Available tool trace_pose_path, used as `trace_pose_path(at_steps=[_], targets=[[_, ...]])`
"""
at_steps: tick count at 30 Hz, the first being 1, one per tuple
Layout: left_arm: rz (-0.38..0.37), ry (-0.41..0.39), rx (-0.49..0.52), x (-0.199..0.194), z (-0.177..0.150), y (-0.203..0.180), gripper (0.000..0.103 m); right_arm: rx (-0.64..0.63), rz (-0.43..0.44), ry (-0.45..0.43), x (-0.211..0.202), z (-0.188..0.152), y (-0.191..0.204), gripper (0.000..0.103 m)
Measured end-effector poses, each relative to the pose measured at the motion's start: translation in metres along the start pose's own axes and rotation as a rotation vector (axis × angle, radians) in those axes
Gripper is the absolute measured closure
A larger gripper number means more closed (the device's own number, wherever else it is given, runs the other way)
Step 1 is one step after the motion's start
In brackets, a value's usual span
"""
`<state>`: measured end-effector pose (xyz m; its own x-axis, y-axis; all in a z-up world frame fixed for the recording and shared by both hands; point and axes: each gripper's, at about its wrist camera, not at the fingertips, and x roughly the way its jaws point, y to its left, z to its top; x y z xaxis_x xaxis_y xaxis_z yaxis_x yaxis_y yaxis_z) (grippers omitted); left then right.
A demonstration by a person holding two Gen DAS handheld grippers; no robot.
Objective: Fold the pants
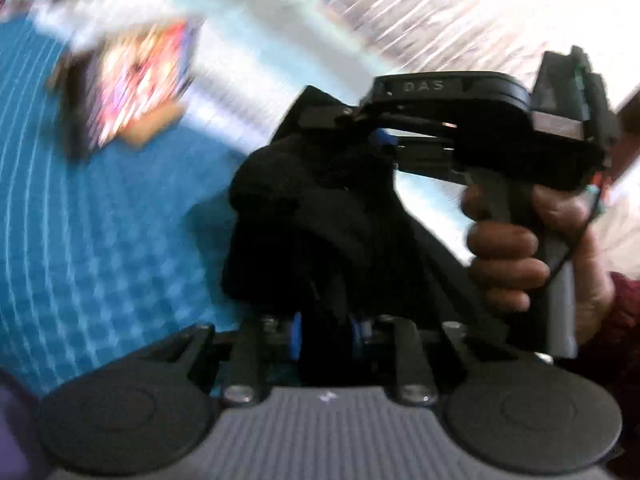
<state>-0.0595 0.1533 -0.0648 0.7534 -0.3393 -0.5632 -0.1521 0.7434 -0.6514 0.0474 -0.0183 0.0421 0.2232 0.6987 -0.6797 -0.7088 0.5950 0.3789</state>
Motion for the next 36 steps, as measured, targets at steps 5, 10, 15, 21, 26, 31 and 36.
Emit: trace_pose_path(at_steps=[5,10,15,21,26,31,36], targets=[[0.001,0.022,-0.053,0.006,-0.001,0.013,0.069,0.025,-0.066,0.119,0.036,-0.021,-0.014,0.059],[-0.028,-0.010,-0.067,-0.020,0.005,0.024,0.034,0.120,0.045,-0.012,-0.024,-0.002,-0.031,0.047],[-0.081,-0.083,-0.148,-0.038,0.021,0.034,0.011,0.061,0.069,-0.086,-0.082,-0.023,-0.046,0.058],[-0.053,-0.039,-0.120,-0.010,0.042,0.021,0.030,-0.124,0.106,0.025,-0.078,-0.081,-0.022,0.081],[0.130,0.014,-0.025,0.013,0.036,0.004,0.051,-0.125,0.093,0.147,-0.021,-0.105,-0.011,0.084],[0.139,-0.022,-0.044,-0.014,0.033,-0.003,0.044,-0.090,0.138,0.119,-0.033,-0.088,-0.016,0.083],[0.094,-0.123,-0.052,-0.053,0.036,-0.021,0.040,-0.041,0.107,-0.018,-0.085,-0.095,-0.047,0.080]])
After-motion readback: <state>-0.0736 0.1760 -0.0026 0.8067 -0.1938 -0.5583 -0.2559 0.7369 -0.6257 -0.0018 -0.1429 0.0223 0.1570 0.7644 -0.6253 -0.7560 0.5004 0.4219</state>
